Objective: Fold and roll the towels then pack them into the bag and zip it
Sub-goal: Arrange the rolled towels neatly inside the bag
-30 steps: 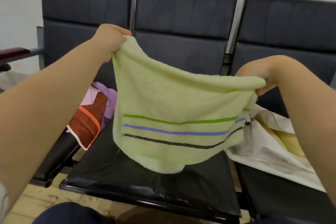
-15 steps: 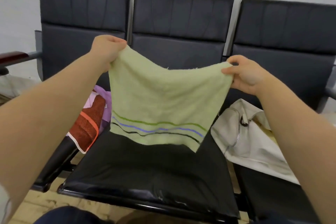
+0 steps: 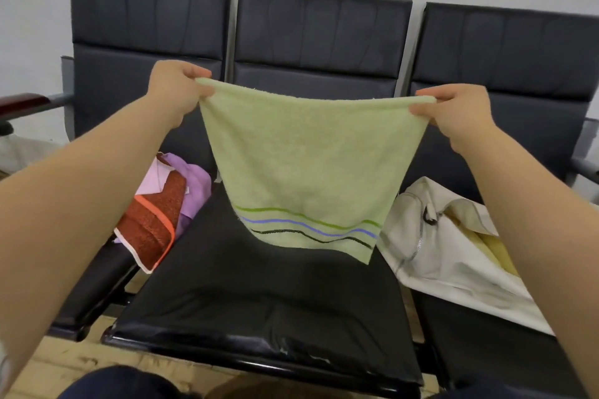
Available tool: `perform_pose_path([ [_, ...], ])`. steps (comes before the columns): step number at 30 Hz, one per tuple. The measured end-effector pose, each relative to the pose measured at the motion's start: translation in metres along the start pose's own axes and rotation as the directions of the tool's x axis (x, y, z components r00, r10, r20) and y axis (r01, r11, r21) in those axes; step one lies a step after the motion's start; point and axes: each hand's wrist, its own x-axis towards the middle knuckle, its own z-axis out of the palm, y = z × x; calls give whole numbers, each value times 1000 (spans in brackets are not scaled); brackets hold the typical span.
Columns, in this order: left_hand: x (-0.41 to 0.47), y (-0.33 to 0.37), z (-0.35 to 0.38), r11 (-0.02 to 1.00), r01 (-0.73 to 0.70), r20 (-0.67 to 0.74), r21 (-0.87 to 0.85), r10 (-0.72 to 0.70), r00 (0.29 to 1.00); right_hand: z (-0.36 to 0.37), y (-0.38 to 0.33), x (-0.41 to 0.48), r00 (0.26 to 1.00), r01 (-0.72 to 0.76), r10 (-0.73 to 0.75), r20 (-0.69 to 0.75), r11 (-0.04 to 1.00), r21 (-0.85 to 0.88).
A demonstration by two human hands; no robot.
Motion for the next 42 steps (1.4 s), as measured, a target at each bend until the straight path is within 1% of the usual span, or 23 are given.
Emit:
perform_pose_path([
  [3, -6, -2, 0, 987, -71, -52, 147, 80, 995, -8, -4, -2, 996, 90, -89, 13, 992, -94],
  [5, -9, -3, 0, 975, -130, -72, 183, 145, 987, -10, -3, -2, 993, 118, -117, 15, 992, -41],
  [7, -8, -4, -2, 979, -145, -26, 140, 150, 988, -11, 0, -2, 993, 104, -108, 40, 990, 98],
  [8, -6, -5, -2, 992, -114, 8, 48, 114, 993, -10, 3, -1, 995, 90, -96, 36, 986, 142],
  [10, -5, -7, -3, 987, -29, 53, -160, 37, 998, -8, 5, -2, 997, 73, -74, 2, 986, 151],
  [11, -5, -7, -3, 976, -8, 63, -216, 22, 998, -7, 7, -1, 998, 68, -67, -12, 986, 153],
  [13, -5, -8, -1, 964, 25, 91, -263, -1, 996, -1, 10, 2, 999, 12, -7, -38, 989, 147],
  [15, -4, -10, 0, 951, 84, 131, -298, -47, 990, 4, 13, 6, 996, -80, 84, -21, 986, 143],
  [18, -3, -7, 5, 913, 209, 159, -350, -162, 974, 17, 13, 11, 979, -203, 203, 12, 969, 142],
  [19, -5, -3, 9, 896, 271, 179, -352, -220, 959, 23, 11, 13, 969, -244, 246, 4, 957, 160],
  [21, -13, 9, 21, 846, 407, 286, -343, -319, 904, 37, 3, 13, 957, -282, 290, -30, 947, 156],
  [23, -25, 26, 38, 791, 495, 397, -359, -351, 848, 54, -8, 11, 973, -225, 227, -40, 974, 32],
  [25, -40, 44, 57, 745, 520, 440, -418, -334, 833, 76, -25, -3, 993, -112, 114, 7, 988, -103],
  [26, -49, 51, 67, 732, 516, 454, -446, -312, 835, 88, -33, -12, 998, -40, 44, 40, 994, -98],
  [28, -65, 65, 86, 751, 471, 479, -463, -236, 846, 110, -46, -28, 995, 86, -84, 61, 996, -38],
  [30, -77, 75, 96, 819, 367, 471, -442, -136, 871, 123, -59, -43, 988, 142, -140, 64, 990, -19],
  [32, -83, 81, 92, 865, 264, 452, -427, -48, 891, 127, -63, -43, 992, 83, -94, 90, 990, 114],
  [34, -83, 83, 81, 907, 196, 489, -373, 12, 872, 119, -64, -42, 983, 11, -59, 172, 964, 266],
  [36, -84, 81, 72, 936, 70, 524, -344, 130, 842, 107, -63, -43, 960, 17, -102, 262, 952, 307],
  [38, -86, 72, 68, 910, -28, 423, -414, 220, 879, 98, -64, -44, 943, 85, -176, 282, 948, 308],
  [40, -85, 58, 65, 870, -71, 228, -487, 206, 952, 89, -65, -40, 943, 133, -218, 252, 940, 314],
  [41, -81, 49, 63, 889, -131, 158, -439, 220, 963, 84, -64, -36, 939, 150, -236, 249, 936, 320],
  [42, -78, 39, 60, 921, -217, 173, -324, 283, 943, 78, -63, -33, 929, 157, -257, 267, 925, 346],
])
